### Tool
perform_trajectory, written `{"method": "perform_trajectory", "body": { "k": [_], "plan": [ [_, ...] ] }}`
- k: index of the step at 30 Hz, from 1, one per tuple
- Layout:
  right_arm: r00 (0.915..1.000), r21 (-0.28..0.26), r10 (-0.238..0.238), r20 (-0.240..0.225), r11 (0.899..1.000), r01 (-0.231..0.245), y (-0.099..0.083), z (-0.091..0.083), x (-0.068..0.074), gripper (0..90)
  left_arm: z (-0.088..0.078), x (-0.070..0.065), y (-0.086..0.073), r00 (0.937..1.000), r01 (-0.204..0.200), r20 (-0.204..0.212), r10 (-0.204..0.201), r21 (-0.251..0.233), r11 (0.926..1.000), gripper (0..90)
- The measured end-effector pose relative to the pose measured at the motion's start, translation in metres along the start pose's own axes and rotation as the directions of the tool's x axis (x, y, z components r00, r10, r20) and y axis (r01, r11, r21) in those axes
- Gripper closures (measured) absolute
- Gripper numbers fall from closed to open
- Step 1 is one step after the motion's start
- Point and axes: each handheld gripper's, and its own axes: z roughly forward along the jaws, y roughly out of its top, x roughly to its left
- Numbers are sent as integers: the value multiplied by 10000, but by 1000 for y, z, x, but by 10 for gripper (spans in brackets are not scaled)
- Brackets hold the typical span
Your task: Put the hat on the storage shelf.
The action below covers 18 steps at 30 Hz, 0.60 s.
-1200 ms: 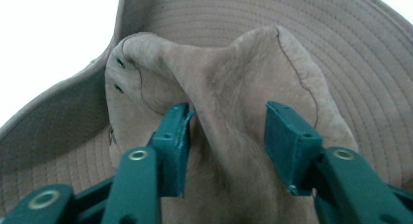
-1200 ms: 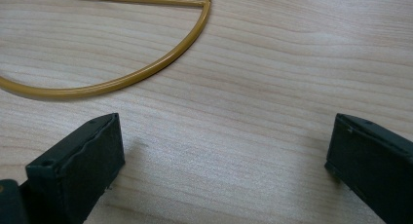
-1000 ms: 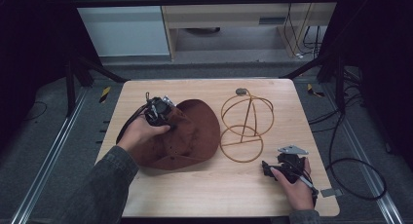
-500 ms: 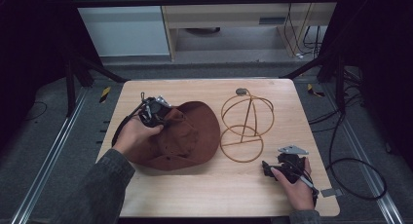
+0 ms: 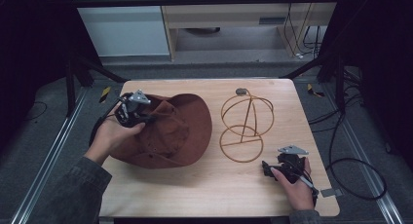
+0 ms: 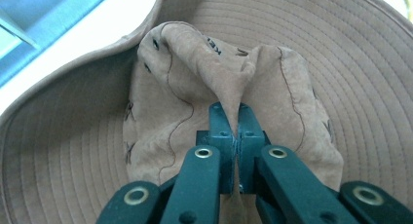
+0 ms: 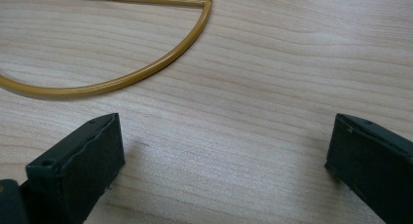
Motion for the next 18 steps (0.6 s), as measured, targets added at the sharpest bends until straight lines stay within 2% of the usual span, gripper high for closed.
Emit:
{"method": "perform_trajectory", "body": {
  "k": [3, 12, 18],
  "plan": [
    [10000, -4, 12, 3, 10000, -12, 0, 0, 0, 4, -18, -3, 4, 9998, -170, -52, 169, -259, 9995, 884],
    [10000, -12, -6, 43, 10000, 6, 0, 0, 0, 4, -57, -6, 12, 9979, -646, -155, 637, -666, 9957, 883],
    [10000, -16, -21, 12, 10000, 21, 1, 1, -1, 4, -74, -9, 22, 9952, -977, -152, 967, -835, 9917, 883]
  ]
}}
